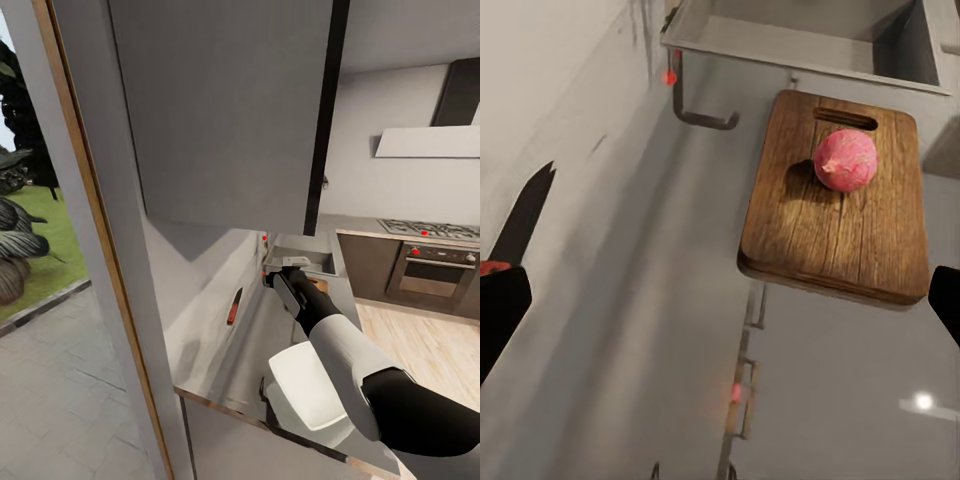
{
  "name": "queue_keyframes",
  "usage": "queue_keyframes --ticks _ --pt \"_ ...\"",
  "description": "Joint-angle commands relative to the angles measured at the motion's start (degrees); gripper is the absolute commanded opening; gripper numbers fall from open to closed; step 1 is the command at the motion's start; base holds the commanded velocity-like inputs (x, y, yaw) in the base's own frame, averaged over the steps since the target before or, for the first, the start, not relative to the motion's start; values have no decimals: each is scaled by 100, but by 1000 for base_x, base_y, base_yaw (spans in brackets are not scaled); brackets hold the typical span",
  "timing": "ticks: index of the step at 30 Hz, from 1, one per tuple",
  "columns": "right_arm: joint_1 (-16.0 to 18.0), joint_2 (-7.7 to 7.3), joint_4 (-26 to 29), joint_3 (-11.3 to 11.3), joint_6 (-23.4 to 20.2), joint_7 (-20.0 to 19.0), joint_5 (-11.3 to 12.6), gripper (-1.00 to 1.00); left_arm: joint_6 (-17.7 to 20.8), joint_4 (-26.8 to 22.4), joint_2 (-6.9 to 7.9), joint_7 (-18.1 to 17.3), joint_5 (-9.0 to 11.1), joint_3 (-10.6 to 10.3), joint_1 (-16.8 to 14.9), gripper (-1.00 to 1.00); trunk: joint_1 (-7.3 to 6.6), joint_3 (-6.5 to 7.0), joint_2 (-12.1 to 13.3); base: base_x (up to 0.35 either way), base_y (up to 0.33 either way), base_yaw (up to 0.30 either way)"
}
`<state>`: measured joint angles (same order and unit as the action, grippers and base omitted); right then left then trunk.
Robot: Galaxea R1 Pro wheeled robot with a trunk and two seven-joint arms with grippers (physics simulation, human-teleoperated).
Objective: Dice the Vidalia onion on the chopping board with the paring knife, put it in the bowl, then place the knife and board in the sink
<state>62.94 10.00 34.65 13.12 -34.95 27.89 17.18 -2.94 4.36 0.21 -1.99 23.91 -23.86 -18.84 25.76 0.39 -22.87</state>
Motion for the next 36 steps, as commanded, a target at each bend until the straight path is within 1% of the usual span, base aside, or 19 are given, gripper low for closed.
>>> queue_keyframes --ticks 1,9,17,21,26,36 --pt "3 0 4 15 -12 50 49 100 -31 21 -3 -21 52 -48 -6 100 2 -2 -4 0 1 -10" --pt "1 0 5 15 -12 50 49 100 -31 21 -3 -26 52 -48 -5 100 2 -2 -4 110 18 -2" --pt "2 0 -2 15 -12 50 41 100 -31 21 -3 -23 52 -48 -6 100 2 -2 -4 230 178 0" --pt "1 0 -9 15 -12 50 40 100 -31 21 -3 -28 52 -48 -6 100 2 -2 -4 210 89 0" --pt "-1 0 -18 15 -12 50 40 100 -31 21 -3 -29 52 -48 -5 100 2 0 -4 56 19 -12" --pt "0 0 -19 15 -12 50 40 100 -31 21 -3 -30 52 -48 -5 100 2 28 -4 3 1 -79"
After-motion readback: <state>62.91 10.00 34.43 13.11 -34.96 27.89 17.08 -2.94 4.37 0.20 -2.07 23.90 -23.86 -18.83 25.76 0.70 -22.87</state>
